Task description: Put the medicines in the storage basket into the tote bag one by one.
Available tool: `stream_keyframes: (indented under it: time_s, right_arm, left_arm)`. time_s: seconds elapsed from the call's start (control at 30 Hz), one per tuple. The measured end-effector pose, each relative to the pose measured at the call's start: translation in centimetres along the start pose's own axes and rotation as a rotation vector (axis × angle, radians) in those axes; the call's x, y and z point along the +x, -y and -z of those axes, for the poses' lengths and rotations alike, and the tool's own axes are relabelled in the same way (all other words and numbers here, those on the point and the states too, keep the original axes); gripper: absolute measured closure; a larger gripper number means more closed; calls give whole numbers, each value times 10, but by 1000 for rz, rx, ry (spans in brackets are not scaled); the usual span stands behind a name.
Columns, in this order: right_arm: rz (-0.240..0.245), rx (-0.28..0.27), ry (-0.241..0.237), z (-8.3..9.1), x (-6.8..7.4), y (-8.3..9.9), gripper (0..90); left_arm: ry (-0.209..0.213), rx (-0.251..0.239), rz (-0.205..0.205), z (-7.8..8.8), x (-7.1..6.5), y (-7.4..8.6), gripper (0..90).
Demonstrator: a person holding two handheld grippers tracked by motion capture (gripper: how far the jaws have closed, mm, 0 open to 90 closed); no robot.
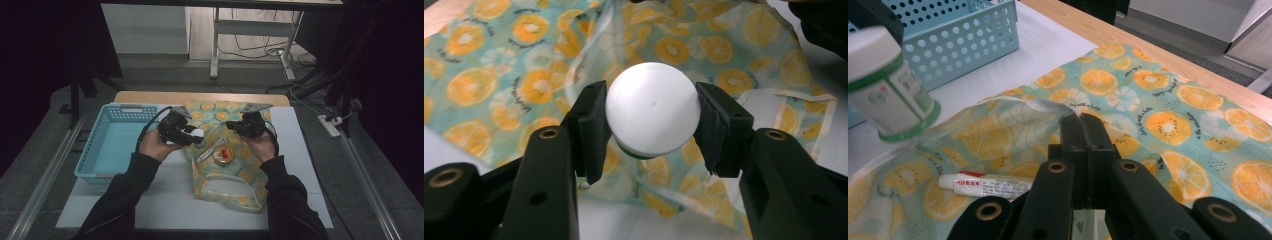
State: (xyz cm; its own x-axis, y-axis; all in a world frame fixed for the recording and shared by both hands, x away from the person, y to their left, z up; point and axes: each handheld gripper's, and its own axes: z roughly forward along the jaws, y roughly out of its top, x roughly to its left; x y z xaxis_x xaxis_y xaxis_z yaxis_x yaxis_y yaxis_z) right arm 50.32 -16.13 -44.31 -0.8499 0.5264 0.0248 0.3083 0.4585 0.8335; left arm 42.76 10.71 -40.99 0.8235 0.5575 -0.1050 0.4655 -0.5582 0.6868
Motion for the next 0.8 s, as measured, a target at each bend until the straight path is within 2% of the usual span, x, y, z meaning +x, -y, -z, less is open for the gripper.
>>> stream_keyframes:
  time_s: [0.3,0.63,0.8]
  right_arm:
    - [-1,-1,2,1,-1,0,900]
    - [0,-1,7,1,-1,0,900]
    - [-4,-3,9,1,-2,0,900]
  left_arm:
    - [21,-1,-25,-22,-7,-13,505]
    - [10,9,-61,-44,-15,-26,504]
    - [3,21,-62,-58,-15,-29,504]
